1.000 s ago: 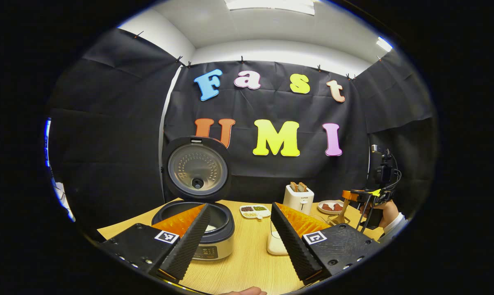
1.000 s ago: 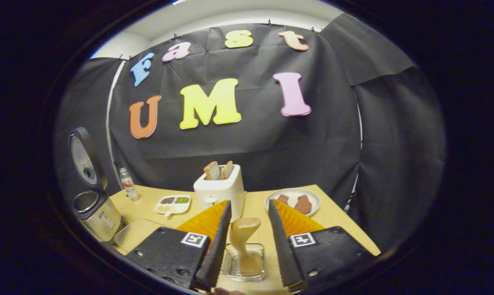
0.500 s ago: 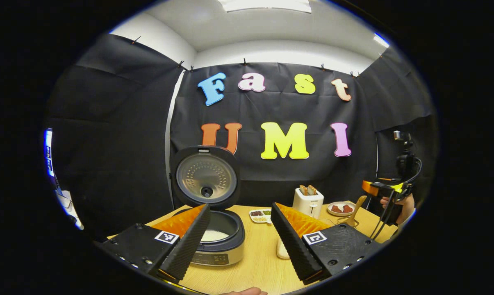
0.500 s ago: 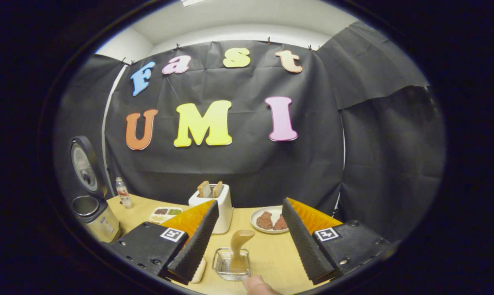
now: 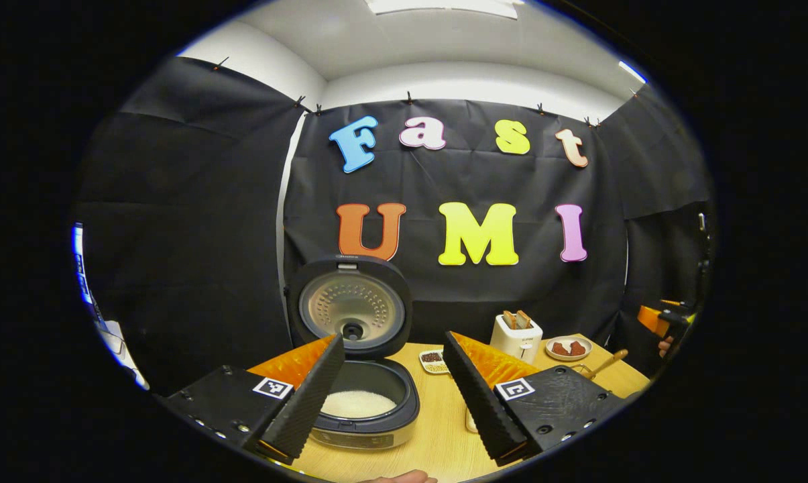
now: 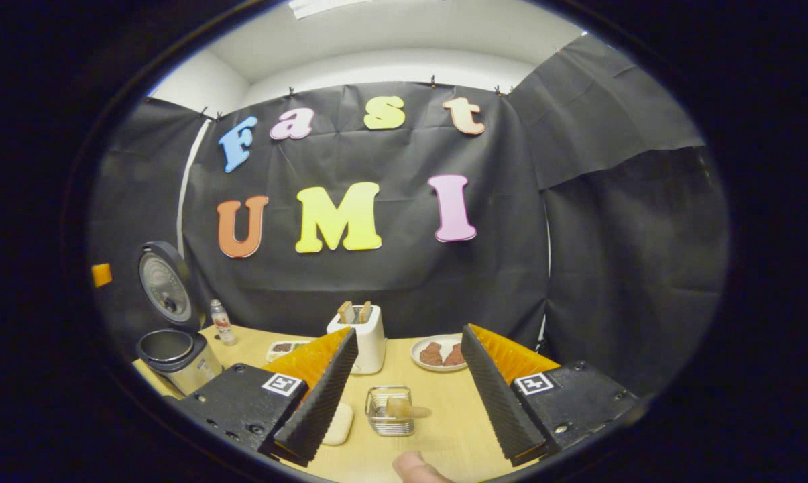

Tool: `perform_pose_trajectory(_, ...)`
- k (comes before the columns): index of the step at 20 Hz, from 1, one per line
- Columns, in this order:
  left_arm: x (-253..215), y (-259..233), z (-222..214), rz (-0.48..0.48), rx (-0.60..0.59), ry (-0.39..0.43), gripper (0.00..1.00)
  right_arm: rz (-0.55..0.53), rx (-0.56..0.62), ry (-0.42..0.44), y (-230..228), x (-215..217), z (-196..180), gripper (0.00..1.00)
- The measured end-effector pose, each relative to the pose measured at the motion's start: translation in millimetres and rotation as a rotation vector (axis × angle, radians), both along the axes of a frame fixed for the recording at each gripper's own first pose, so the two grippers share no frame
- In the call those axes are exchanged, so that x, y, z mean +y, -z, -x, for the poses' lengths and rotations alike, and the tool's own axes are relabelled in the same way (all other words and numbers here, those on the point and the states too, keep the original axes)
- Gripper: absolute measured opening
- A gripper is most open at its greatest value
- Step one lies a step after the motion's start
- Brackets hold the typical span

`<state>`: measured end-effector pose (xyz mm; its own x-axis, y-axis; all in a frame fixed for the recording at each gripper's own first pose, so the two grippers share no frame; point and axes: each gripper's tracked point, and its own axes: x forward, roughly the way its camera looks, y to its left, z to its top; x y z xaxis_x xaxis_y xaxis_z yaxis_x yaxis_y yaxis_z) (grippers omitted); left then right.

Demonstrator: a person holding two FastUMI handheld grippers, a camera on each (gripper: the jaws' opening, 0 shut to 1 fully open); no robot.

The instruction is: Close the left gripper, press the button to open the rice cooker; take a wooden spoon from the chopstick holder with the right hand, scoop a spoonful of rice and pour it into the rice cooker, then put the wooden spoon back into the chopstick holder.

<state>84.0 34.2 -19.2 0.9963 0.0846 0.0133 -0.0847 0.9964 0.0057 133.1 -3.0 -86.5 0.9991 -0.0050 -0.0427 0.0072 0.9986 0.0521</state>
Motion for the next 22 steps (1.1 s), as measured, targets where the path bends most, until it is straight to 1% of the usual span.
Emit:
perform_pose_trajectory(4, 15.3, -38.1, -12.9, -0.002, -0.031, -0.007, 0.94, -0.008, -0.011, -0.032, 2.6, 13.7, 29.8, 0.99)
perform_pose_trajectory(8, 36.7, -67.3, -35.0, -0.009, -0.059, -0.036, 0.94, 0.013, -0.009, -0.076, 6.8, 30.3, 49.1, 0.99)
perform_pose_trajectory(10, 48.2, -87.9, -47.9, -0.034, -0.102, -0.06, 0.94, 0.021, -0.015, -0.097, 5.2, 37.9, 56.6, 1.0)
perform_pose_trajectory(11, 57.2, -100.8, -56.4, -0.048, -0.136, -0.075, 0.94, 0.031, -0.019, -0.098, 4.8, 39.2, 59.3, 0.99)
perform_pose_trajectory(12, 62.1, -108.7, -66.9, -0.042, -0.144, -0.078, 0.94, 0.049, -0.028, -0.092, 2.9, 38.4, 62.0, 0.99)
perform_pose_trajectory(15, 65.2, -121.3, -102.7, 0.008, -0.135, -0.03, 0.94, 0.09, -0.06, -0.082, -4.5, 40.9, 68.5, 1.0)
perform_pose_trajectory(17, 71.2, -119.7, -130.9, 0.012, -0.108, -0.011, 0.94, 0.087, -0.067, -0.094, -6.1, 43.5, 71.4, 0.99)
perform_pose_trajectory(18, 69.1, -116.8, -141.7, 0.019, -0.095, 0.023, 0.94, 0.085, -0.07, -0.101, -6.9, 44.6, 71.7, 1.0)
perform_pose_trajectory(19, 70.5, -116.9, -152.7, 0.029, -0.099, 0.039, 0.94, 0.083, -0.073, -0.103, -7.3, 43.8, 70.5, 1.0)
perform_pose_trajectory(22, 92.5, -108.2, -188.6, 0.001, -0.1, 0.011, 0.94, 0.082, -0.079, -0.107, -6.4, 40.8, 68.4, 0.99)
